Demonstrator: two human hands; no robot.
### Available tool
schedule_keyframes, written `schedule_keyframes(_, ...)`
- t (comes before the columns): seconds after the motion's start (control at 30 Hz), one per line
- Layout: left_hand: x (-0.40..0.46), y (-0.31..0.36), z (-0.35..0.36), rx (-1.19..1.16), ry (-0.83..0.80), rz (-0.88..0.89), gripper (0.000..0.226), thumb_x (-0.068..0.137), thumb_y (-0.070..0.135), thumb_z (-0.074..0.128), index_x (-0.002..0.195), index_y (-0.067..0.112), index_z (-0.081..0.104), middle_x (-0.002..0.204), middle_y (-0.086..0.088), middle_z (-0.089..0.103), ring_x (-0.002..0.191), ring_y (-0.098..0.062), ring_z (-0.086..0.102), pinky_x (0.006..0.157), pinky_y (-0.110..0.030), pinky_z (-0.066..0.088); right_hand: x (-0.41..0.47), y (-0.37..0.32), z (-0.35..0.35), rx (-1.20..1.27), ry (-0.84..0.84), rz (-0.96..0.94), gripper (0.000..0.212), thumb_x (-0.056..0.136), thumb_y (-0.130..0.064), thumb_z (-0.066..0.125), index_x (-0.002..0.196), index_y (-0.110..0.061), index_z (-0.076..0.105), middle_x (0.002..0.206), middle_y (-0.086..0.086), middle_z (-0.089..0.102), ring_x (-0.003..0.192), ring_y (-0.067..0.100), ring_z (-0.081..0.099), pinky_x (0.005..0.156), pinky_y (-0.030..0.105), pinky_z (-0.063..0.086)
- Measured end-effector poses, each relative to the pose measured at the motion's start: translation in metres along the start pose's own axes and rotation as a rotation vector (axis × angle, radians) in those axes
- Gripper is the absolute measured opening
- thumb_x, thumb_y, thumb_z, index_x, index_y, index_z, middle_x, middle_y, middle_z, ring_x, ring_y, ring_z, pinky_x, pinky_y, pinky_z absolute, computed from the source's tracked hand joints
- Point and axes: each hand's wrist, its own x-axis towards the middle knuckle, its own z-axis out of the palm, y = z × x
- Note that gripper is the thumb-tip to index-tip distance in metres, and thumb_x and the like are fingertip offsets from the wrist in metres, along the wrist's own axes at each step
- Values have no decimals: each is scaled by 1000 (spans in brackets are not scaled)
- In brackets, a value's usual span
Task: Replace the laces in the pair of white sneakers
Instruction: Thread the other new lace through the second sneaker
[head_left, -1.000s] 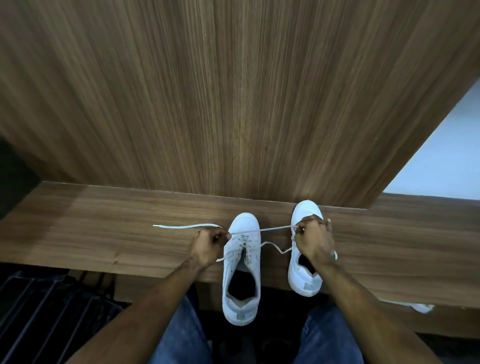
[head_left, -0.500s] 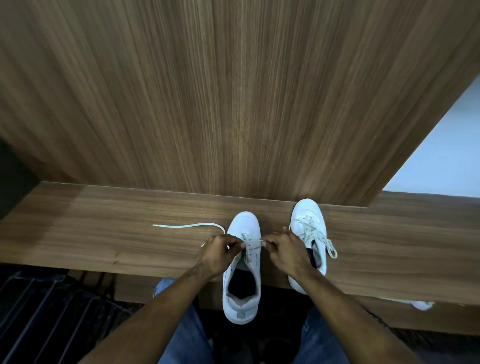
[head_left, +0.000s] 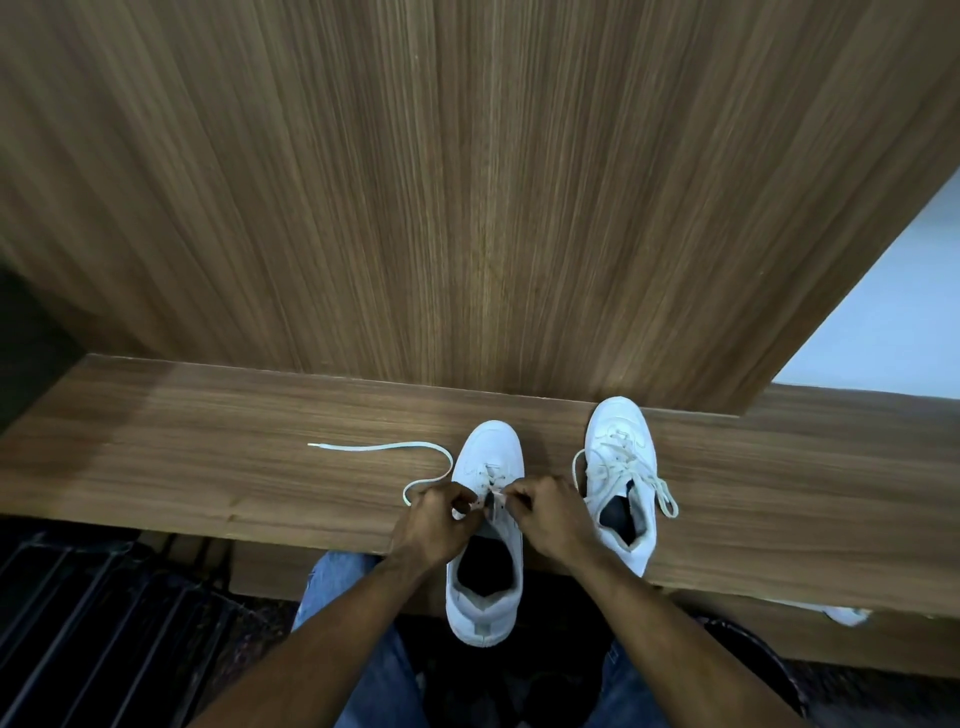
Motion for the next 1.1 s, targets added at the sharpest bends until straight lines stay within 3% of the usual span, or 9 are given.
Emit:
schedule_keyframes(0.13,4,-7,3,-183,-53,-88,23,80,40,58,78,21,71,62,8,64,57,-10,58,65,-39,55,-2,-4,2,6,-33,14,19,90,-25,56,85,-18,73,92,0,72,88,22,65,72,29,43)
schedule_keyframes(0.23,8,-9,4,-268,-47,-166,23,82,29,57,74,10,67,57,-4,59,50,-18,55,59,-45,56,2,-10,5,-41,-43,53,20,88,-25,54,78,-18,70,87,0,70,84,23,64,69,28,37)
schedule_keyframes(0.4,8,-6,4,-377,-56,-275,24,91,8,56,69,10,67,55,-3,54,48,-14,50,51,-28,48,8,-23,13,-147,-49,99,22,82,-28,51,85,-22,73,88,1,72,86,26,66,75,31,48)
schedule_keyframes(0.67,0,6,-2,-484,-71,-336,22,88,25,63,70,13,68,57,-4,58,50,-17,52,55,-29,42,9,-30,21,-219,-65,82,22,84,-27,54,93,-23,74,96,3,72,91,27,67,71,29,46)
schedule_keyframes(0.83,-4,21,-6,-676,-143,-517,20,95,27,56,76,20,57,61,0,48,48,-8,40,49,-19,34,11,-31,24,-278,-29,40,22,86,-26,52,93,-19,71,98,5,70,97,27,64,77,33,47)
schedule_keyframes(0.97,3,27,-12,-589,-133,-510,10,89,16,60,79,15,60,72,-8,57,51,-11,47,45,-17,34,6,-31,24,-364,20,-10,20,84,-26,56,95,-18,72,99,4,66,97,28,61,81,38,46)
schedule_keyframes(1.1,16,37,-29,-659,-36,-493,18,94,0,41,86,7,55,71,-11,67,50,-15,65,40,-16,43,0,-20,22,-379,105,-46,17,67,-38,70,78,-25,70,82,-4,60,83,24,61,75,39,51)
